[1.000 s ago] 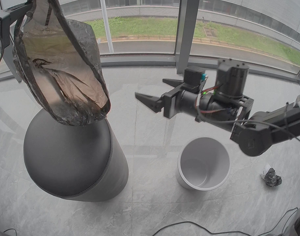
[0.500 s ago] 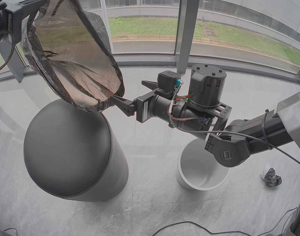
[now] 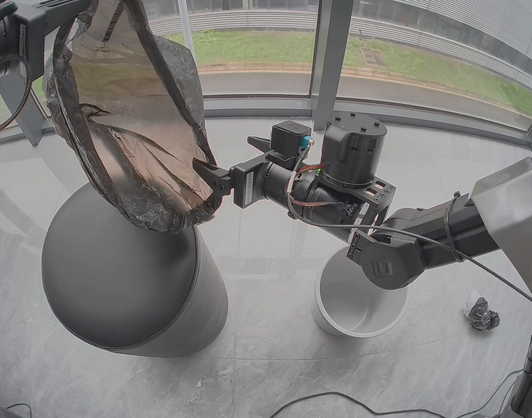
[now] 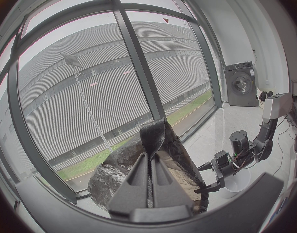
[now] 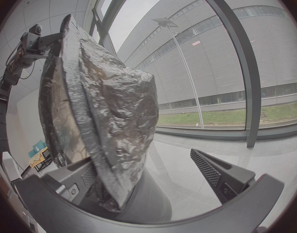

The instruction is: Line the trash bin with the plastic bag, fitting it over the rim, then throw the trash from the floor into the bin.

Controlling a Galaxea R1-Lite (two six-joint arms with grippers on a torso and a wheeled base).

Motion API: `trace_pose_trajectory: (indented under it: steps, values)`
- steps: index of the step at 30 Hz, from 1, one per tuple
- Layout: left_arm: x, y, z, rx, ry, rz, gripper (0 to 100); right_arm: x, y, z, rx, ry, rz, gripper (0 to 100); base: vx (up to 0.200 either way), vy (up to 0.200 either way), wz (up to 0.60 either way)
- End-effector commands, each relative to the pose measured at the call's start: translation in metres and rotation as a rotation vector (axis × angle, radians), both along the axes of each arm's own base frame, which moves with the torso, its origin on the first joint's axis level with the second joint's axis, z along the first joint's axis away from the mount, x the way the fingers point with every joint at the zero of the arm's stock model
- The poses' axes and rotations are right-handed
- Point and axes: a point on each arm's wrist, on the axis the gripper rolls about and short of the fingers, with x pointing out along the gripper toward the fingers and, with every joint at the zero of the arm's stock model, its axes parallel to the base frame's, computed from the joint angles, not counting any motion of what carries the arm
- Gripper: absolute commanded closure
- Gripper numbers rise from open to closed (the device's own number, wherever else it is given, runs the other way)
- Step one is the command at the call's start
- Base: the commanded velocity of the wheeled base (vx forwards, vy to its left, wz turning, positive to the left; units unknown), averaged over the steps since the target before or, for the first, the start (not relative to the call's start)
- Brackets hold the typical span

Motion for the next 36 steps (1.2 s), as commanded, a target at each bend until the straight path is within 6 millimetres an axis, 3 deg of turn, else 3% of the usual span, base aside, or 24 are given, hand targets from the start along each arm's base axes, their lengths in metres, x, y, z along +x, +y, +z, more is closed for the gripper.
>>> trace_pose_trajectory:
  steps: [1,6,7,12,20,27,33,35,36]
  values:
    - [0.0,0.0,0.0,-0.001,-0.002,-0.002,100,0.003,-0.003,-0.001,0.0,0.0,-0.009,0,0.0,0.0,0.0]
    - [0.0,-0.001,0.0,-0.001,-0.002,-0.003,100,0.004,-0.004,-0.002,0.005,-0.001,-0.01,0,0.0,0.0,0.0]
    - [0.0,-0.002,0.0,-0.001,-0.002,-0.008,100,0.003,-0.003,-0.001,0.015,-0.009,-0.007,100,0.0,0.0,0.0]
    - [0.002,-0.01,-0.002,0.004,0.008,-0.039,100,-0.007,0.003,-0.003,0.015,-0.003,0.021,100,0.0,0.0,0.0]
    - [0.004,-0.013,-0.004,0.002,0.022,-0.044,100,-0.026,-0.014,0.009,0.027,-0.014,0.026,100,0.0,0.0,0.0]
    - [0.002,-0.022,-0.019,-0.01,0.098,-0.107,100,-0.054,-0.046,0.038,0.053,-0.041,0.023,100,0.0,0.0,0.0]
    - [0.007,-0.029,-0.048,-0.206,0.311,-0.222,100,-0.098,-0.083,0.04,0.033,-0.003,0.039,100,0.0,0.0,0.0]
    - [0.007,-0.03,-0.049,-0.222,0.329,-0.234,100,-0.102,-0.087,0.04,0.033,-0.003,0.039,100,0.0,0.0,0.0]
    - [0.012,-0.031,-0.056,-0.307,0.421,-0.296,100,-0.116,-0.102,0.04,0.026,0.005,0.036,100,0.0,0.0,0.0]
